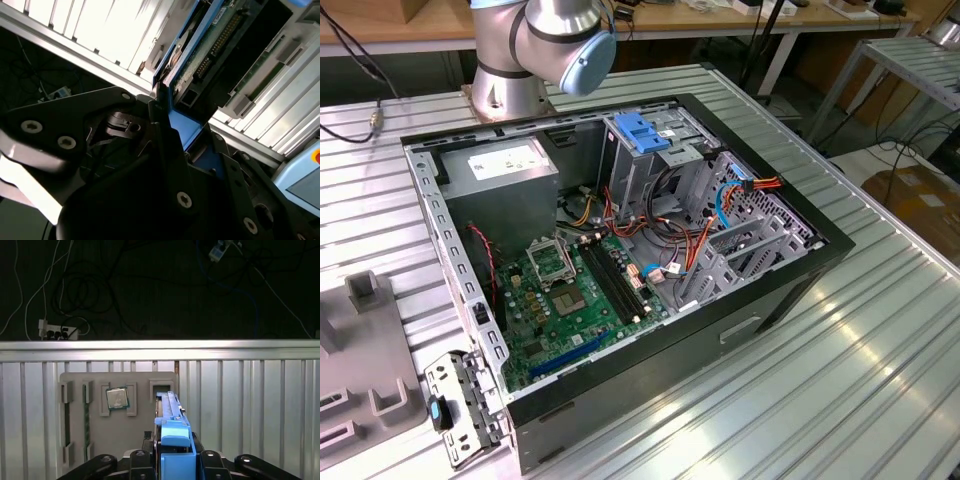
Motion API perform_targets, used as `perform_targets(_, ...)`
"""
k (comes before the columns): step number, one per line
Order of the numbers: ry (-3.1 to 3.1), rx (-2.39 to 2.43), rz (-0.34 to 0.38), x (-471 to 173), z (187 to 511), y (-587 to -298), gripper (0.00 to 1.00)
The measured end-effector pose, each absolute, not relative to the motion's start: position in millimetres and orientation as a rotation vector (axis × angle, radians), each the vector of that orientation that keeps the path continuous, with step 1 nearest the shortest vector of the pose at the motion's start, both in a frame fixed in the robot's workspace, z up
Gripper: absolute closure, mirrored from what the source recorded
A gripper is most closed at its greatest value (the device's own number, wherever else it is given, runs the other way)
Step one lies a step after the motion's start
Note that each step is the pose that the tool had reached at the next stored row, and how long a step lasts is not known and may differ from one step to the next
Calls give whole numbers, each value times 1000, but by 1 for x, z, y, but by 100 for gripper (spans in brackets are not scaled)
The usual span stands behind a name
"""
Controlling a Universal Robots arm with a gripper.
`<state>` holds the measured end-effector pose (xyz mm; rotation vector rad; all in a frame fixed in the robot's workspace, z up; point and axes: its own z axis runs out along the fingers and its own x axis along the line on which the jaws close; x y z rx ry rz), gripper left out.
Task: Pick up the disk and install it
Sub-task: 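Pick up the disk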
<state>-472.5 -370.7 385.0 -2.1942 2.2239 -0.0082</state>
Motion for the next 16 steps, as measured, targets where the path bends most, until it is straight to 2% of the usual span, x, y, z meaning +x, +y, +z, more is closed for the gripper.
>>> perform_targets(16,2224,-2195,-6,-473,403,-371,63)
